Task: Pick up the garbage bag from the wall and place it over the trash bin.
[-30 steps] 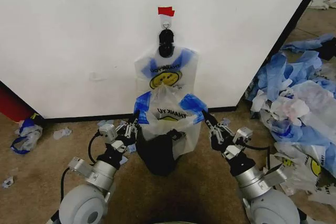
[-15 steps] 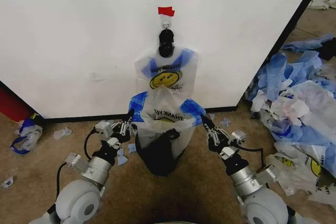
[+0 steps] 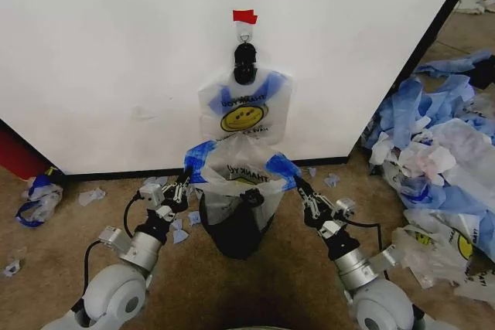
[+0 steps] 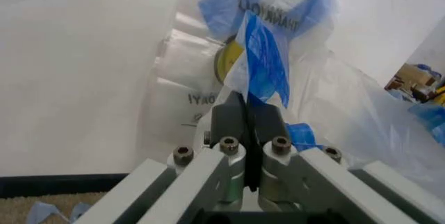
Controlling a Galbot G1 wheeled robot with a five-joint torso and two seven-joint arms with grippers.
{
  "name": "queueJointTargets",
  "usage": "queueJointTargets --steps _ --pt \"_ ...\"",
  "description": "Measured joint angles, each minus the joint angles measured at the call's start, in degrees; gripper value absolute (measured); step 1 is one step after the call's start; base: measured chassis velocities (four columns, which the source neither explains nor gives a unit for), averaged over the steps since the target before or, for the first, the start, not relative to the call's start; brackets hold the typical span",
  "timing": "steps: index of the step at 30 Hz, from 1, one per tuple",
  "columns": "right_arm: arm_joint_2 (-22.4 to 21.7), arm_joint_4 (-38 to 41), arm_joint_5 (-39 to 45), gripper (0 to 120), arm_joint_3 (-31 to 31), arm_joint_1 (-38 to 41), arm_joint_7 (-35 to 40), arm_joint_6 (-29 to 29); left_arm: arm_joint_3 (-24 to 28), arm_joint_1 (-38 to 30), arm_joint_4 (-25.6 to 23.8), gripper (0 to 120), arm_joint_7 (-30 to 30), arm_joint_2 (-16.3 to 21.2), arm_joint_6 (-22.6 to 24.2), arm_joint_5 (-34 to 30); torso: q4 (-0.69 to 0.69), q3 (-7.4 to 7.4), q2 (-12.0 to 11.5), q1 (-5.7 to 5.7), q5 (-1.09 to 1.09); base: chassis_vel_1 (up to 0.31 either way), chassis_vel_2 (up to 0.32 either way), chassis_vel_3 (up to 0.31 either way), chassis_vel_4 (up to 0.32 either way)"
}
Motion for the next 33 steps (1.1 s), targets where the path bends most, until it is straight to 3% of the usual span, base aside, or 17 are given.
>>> queueJointTargets --steps 16,33 --pt "2.25 -5.09 -1.76 0 -2.21 0.19 -1.24 0.56 1.88 -0.19 3.91 0 0.18 -0.37 -1.12 1.13 0.00 0.00 0.00 0.00 -0.01 0.000 0.000 0.000 0.000" --pt "1.48 -4.88 -5.00 0 -4.23 -3.60 -1.41 1.85 -0.45 6.28 1.45 0 0.02 -0.01 -1.56 3.45 0.00 0.00 0.00 0.00 0.00 0.000 0.000 0.000 0.000"
